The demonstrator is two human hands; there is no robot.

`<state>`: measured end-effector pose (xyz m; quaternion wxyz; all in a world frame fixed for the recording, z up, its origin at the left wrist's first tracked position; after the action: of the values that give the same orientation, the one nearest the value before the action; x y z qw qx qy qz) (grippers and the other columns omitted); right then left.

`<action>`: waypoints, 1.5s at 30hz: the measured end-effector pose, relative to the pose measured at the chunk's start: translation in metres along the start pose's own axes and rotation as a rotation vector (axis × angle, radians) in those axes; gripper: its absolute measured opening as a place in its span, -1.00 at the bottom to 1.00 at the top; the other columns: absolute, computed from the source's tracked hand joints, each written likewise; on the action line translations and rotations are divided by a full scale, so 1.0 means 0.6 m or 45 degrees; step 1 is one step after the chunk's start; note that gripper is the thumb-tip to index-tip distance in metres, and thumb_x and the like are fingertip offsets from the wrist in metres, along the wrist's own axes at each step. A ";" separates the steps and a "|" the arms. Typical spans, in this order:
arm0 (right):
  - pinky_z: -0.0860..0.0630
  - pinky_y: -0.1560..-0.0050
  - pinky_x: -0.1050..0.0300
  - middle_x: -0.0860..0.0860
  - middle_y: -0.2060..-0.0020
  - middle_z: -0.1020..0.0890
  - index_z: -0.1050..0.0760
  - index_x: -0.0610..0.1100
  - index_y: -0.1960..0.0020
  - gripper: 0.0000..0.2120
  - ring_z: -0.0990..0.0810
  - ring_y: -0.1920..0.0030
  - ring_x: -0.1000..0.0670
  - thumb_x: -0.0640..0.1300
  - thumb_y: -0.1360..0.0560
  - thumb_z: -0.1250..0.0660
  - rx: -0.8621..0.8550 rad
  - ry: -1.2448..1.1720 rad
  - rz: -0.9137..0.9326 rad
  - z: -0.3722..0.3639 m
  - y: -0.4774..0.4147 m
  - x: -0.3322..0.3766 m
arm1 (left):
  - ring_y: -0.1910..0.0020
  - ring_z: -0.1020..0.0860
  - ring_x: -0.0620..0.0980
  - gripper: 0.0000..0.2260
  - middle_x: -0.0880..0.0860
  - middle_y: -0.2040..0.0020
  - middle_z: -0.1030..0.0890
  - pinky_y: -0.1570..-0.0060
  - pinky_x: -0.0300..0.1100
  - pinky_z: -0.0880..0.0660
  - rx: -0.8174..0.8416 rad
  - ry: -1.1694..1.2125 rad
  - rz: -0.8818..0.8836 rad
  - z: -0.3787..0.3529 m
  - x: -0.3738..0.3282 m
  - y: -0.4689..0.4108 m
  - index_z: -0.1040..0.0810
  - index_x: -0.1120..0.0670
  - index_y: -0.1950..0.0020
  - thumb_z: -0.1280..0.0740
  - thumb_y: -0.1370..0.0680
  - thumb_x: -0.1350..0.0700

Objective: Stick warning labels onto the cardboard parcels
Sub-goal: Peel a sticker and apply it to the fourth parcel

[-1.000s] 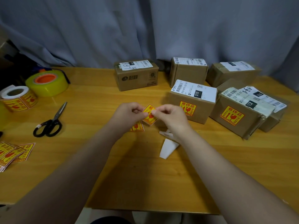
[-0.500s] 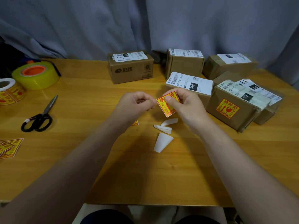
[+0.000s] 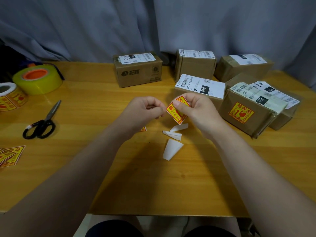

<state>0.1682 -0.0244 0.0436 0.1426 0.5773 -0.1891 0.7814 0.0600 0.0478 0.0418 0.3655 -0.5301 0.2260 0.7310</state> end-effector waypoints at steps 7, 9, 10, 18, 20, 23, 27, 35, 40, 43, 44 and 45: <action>-0.50 0.27 0.35 0.08 0.31 -0.65 -0.58 -0.06 0.12 -0.93 -0.62 0.28 0.19 -0.17 -0.52 -0.33 0.017 0.024 -0.013 -0.002 0.001 0.003 | 0.39 -0.46 -0.29 -0.86 -0.02 0.30 -0.58 0.42 -0.49 -0.35 0.030 -0.016 -0.015 -0.004 -0.003 0.000 -0.57 0.10 0.20 -0.30 -0.51 0.27; -0.51 0.26 0.35 0.08 0.31 -0.65 -0.58 -0.07 0.11 -0.93 -0.62 0.27 0.19 -0.17 -0.51 -0.33 0.031 0.036 -0.016 -0.005 0.002 0.003 | 0.38 -0.47 -0.27 -0.86 -0.03 0.30 -0.58 0.37 -0.46 -0.39 0.041 -0.011 -0.015 -0.005 -0.002 0.000 -0.58 0.09 0.21 -0.30 -0.51 0.27; -0.51 0.26 0.35 0.08 0.31 -0.65 -0.58 -0.08 0.10 -0.94 -0.62 0.27 0.20 -0.17 -0.51 -0.33 0.036 0.036 -0.016 -0.005 0.002 0.004 | 0.36 -0.47 -0.25 -0.85 -0.03 0.31 -0.58 0.35 -0.44 -0.41 0.044 -0.004 -0.016 -0.005 -0.001 -0.001 -0.58 0.09 0.21 -0.30 -0.51 0.28; -0.50 0.26 0.36 0.07 0.28 -0.65 -0.59 -0.09 0.07 -0.93 -0.62 0.26 0.19 -0.16 -0.52 -0.33 0.050 0.068 -0.030 -0.006 0.000 0.004 | 0.30 -0.47 -0.14 -0.85 -0.06 0.33 -0.58 0.18 -0.19 -0.41 0.075 0.047 -0.004 -0.006 0.001 0.001 -0.57 0.09 0.21 -0.30 -0.51 0.28; -0.51 0.26 0.35 0.04 0.28 -0.65 -0.59 -0.13 0.06 -0.93 -0.61 0.27 0.18 -0.17 -0.52 -0.33 0.054 0.034 -0.040 -0.008 0.000 0.003 | 0.29 -0.47 -0.13 -0.84 -0.07 0.34 -0.58 0.19 -0.20 -0.41 0.081 0.079 -0.002 -0.007 0.002 0.001 -0.57 0.08 0.21 -0.29 -0.51 0.28; -0.54 0.20 0.27 -0.04 0.22 -0.65 -0.54 -0.16 -0.05 -0.85 -0.62 0.23 0.11 -0.19 -0.49 -0.37 0.006 -0.086 -0.063 -0.008 -0.003 -0.005 | 0.33 -0.47 -0.17 -0.83 -0.09 0.36 -0.58 0.27 -0.29 -0.39 0.056 0.160 -0.005 -0.008 0.002 -0.002 -0.56 0.09 0.20 -0.27 -0.52 0.31; -0.44 -0.16 0.10 0.05 -0.04 -0.53 -0.46 -0.02 -0.17 -0.64 -0.49 -0.11 0.06 -0.08 -0.41 -0.45 -0.386 0.416 0.163 0.020 0.007 0.011 | 0.37 -0.47 -0.23 -0.84 -0.05 0.35 -0.56 0.33 -0.43 -0.37 -0.075 0.202 -0.026 0.001 0.007 -0.004 -0.55 0.09 0.21 -0.29 -0.52 0.28; -0.49 -0.05 0.27 0.03 0.12 -0.64 -0.62 -0.10 -0.03 -0.84 -0.59 0.02 0.13 -0.26 -0.48 -0.36 -0.273 0.208 0.477 -0.010 0.027 0.037 | 0.32 -0.52 -0.26 -0.89 0.02 0.29 -0.57 0.28 -0.46 -0.40 -0.187 0.243 -0.122 0.010 -0.004 -0.002 -0.55 0.12 0.17 -0.30 -0.53 0.28; -0.53 0.01 0.30 0.02 0.15 -0.66 -0.58 -0.07 -0.05 -0.79 -0.63 0.06 0.13 -0.31 -0.48 -0.35 -0.269 0.051 0.474 -0.009 0.034 0.038 | 0.35 -0.53 -0.26 -0.87 0.01 0.31 -0.57 0.29 -0.45 -0.41 -0.179 0.275 -0.159 0.007 -0.012 0.001 -0.54 0.14 0.18 -0.29 -0.52 0.32; -0.54 0.01 0.27 -0.02 0.16 -0.66 -0.59 -0.08 -0.04 -0.79 -0.63 0.07 0.10 -0.32 -0.48 -0.35 -0.268 0.025 0.463 -0.008 0.033 0.038 | 0.34 -0.53 -0.25 -0.86 0.02 0.31 -0.56 0.27 -0.44 -0.41 -0.186 0.299 -0.168 0.006 -0.013 0.001 -0.54 0.14 0.19 -0.28 -0.51 0.34; -0.54 0.01 0.27 -0.03 0.16 -0.66 -0.59 -0.08 -0.04 -0.79 -0.63 0.07 0.10 -0.31 -0.48 -0.36 -0.267 0.024 0.463 -0.008 0.032 0.038 | 0.34 -0.52 -0.25 -0.85 0.02 0.32 -0.56 0.27 -0.44 -0.41 -0.191 0.308 -0.168 0.006 -0.013 0.001 -0.54 0.14 0.19 -0.28 -0.51 0.34; -0.54 0.02 0.27 -0.03 0.16 -0.67 -0.59 -0.08 -0.05 -0.79 -0.64 0.07 0.10 -0.31 -0.48 -0.36 -0.268 0.025 0.466 -0.007 0.032 0.038 | 0.35 -0.52 -0.25 -0.85 0.02 0.32 -0.56 0.27 -0.44 -0.41 -0.194 0.314 -0.170 0.006 -0.013 0.001 -0.53 0.14 0.20 -0.28 -0.51 0.34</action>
<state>0.1495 -0.0393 0.0618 0.0598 0.5076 -0.3701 0.7758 0.0587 0.0476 0.0502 0.3413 -0.6559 0.1772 0.6495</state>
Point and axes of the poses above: each hand's wrist, its own y-axis away from the middle knuckle, its own z-axis out of the back of the hand, x = y × z, the point moved 10 cm from there along -y, towards the middle knuckle
